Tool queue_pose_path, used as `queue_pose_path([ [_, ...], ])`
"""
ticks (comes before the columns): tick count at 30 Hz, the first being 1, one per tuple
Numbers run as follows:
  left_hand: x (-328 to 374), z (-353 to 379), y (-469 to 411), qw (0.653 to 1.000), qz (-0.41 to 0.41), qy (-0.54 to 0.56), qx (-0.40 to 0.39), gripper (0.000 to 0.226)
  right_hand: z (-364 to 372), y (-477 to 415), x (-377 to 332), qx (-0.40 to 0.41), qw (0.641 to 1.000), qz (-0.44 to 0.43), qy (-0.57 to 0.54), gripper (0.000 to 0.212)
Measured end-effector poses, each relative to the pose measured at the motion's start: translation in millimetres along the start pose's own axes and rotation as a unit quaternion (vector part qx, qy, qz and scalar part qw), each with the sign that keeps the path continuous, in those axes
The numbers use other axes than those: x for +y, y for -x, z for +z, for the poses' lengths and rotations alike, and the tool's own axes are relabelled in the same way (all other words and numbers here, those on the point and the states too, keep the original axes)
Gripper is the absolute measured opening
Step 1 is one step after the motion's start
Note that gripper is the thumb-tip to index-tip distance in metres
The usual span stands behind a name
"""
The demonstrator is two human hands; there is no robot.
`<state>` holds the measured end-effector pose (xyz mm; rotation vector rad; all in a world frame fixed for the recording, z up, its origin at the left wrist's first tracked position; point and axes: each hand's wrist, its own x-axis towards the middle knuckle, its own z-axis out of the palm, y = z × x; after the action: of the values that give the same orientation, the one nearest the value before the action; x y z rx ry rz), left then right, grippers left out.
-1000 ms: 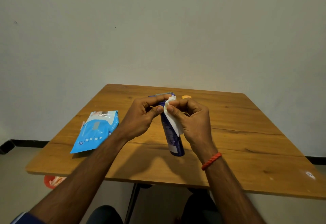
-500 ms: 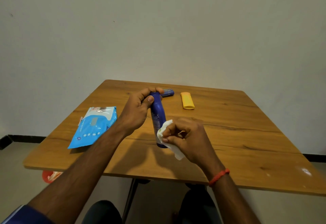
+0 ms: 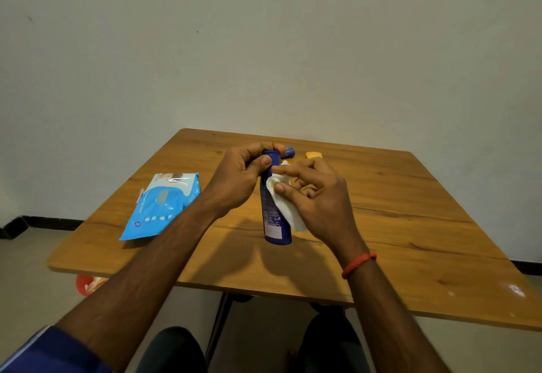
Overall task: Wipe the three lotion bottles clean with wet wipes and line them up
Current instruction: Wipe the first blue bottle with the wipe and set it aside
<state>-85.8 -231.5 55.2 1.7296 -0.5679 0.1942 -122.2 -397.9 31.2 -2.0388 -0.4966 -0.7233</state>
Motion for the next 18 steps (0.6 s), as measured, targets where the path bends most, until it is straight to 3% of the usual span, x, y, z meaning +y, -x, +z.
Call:
queue_pose_path([
  [5, 3, -7, -1, 1.000, 0.010, -0.006, 0.016, 0.025, 1, -16, -8, 0.026, 0.996, -0.069, 0.049, 0.026],
  [12, -7, -11, -3, 0.998, -0.033, 0.009, 0.054, 0.024, -1, 24, 7, -0.070, 0.955, -0.209, 0.199, 0.031],
  [16, -12, -13, -3, 0.997, -0.052, 0.007, 0.064, 0.024, 0, 52, 18, -0.144, 0.948, -0.198, 0.205, 0.027],
  [18, -14, -16, -2, 0.997, -0.056, -0.002, 0.061, 0.023, -7, 57, 23, -0.176, 0.963, -0.149, 0.139, 0.025],
])
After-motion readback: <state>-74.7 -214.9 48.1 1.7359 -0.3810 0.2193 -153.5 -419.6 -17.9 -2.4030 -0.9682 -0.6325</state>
